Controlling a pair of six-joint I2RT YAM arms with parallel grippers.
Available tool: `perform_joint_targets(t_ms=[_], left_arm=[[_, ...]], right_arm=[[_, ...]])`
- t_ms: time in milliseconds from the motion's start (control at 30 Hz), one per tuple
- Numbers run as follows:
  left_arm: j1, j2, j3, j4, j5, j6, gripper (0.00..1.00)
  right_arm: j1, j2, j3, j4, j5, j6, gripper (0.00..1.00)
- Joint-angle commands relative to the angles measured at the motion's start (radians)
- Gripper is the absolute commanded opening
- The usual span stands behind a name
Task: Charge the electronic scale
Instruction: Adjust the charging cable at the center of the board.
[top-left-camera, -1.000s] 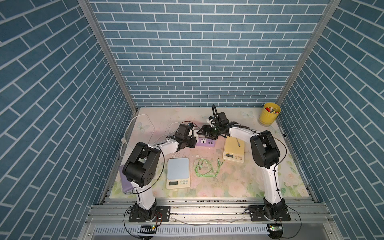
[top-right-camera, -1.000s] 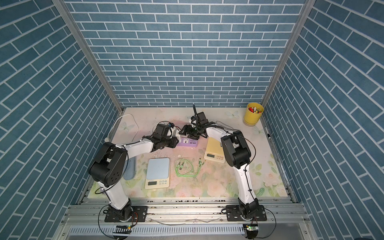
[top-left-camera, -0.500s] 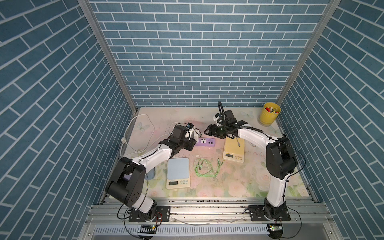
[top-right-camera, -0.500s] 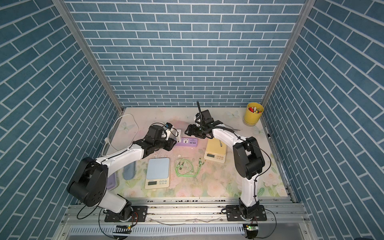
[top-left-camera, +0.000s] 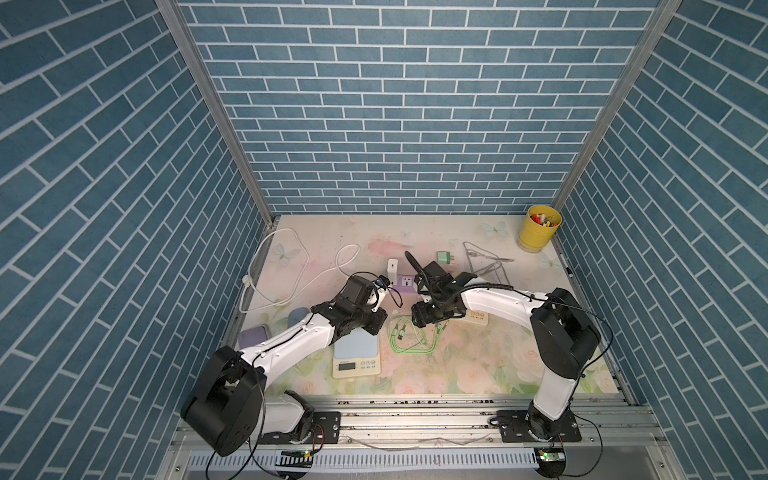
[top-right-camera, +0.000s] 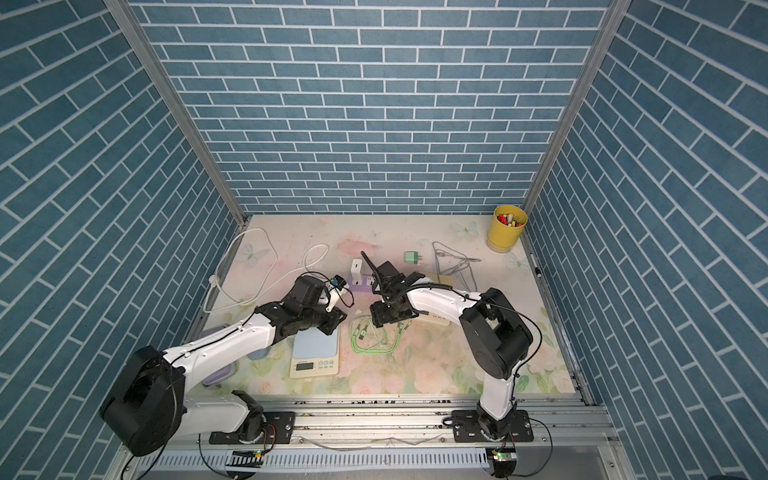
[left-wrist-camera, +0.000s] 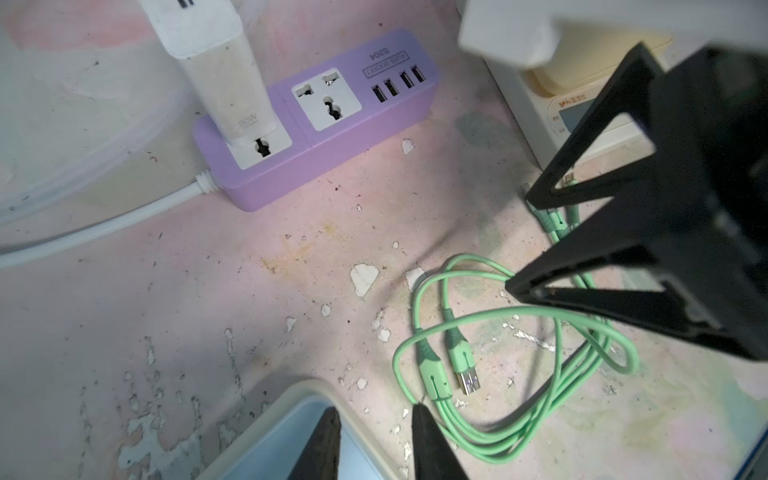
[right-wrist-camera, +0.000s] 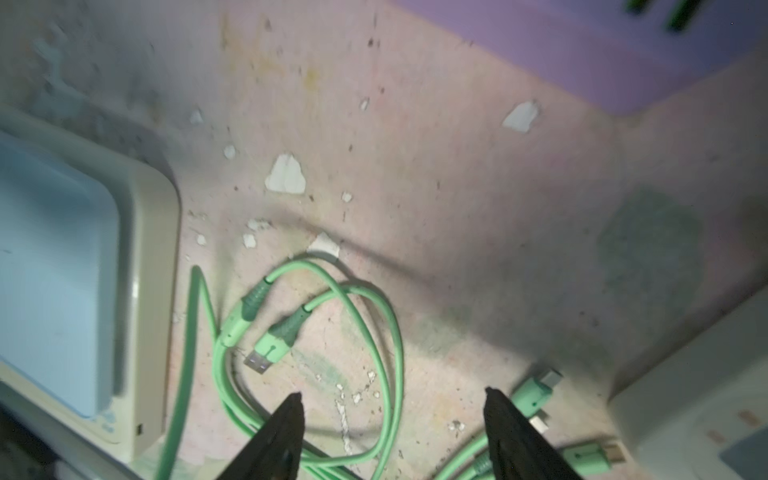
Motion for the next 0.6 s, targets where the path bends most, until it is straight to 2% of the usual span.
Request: perform_joint_targets(t_ms=[0, 133, 200, 333, 467, 533, 567], left_arm=[[0.000, -0.056, -0.034, 0.001, -0.034, -0.017, 0.33], [0.000, -0.093, -0.053, -0.002, -0.044, -0.018, 0.34], [0.000, -0.102, -0.056, -0.006, -0.047, -0.018, 0.34], [0.001, -0.119, -0.063, -0.002, -0.048, -0.017, 0.35], [0.001, -0.128, -0.059, -0.005, -0.050, -0.014, 0.37], [0.002, -0.130, -0.048, -0.014, -0.054, -0.009, 0.37], [0.003, -0.132, -0.040, -0.020, -0.056, -0.008, 0.38]], right_arm=[[0.036, 0.043, 0.019, -0.074, 0.160, -0.059, 0.69], [0.066, 0.096, 0.061, -0.119, 0.237, -0.071, 0.68], [0.080, 0.126, 0.082, -0.151, 0.266, -0.076, 0.62], [0.090, 0.148, 0.076, -0.166, 0.268, -0.076, 0.32], [0.091, 0.129, 0.064, -0.171, 0.281, -0.094, 0.08], [0.091, 0.106, 0.068, -0.180, 0.319, -0.110, 0.00], [0.092, 0.094, 0.069, -0.182, 0.342, -0.114, 0.00]])
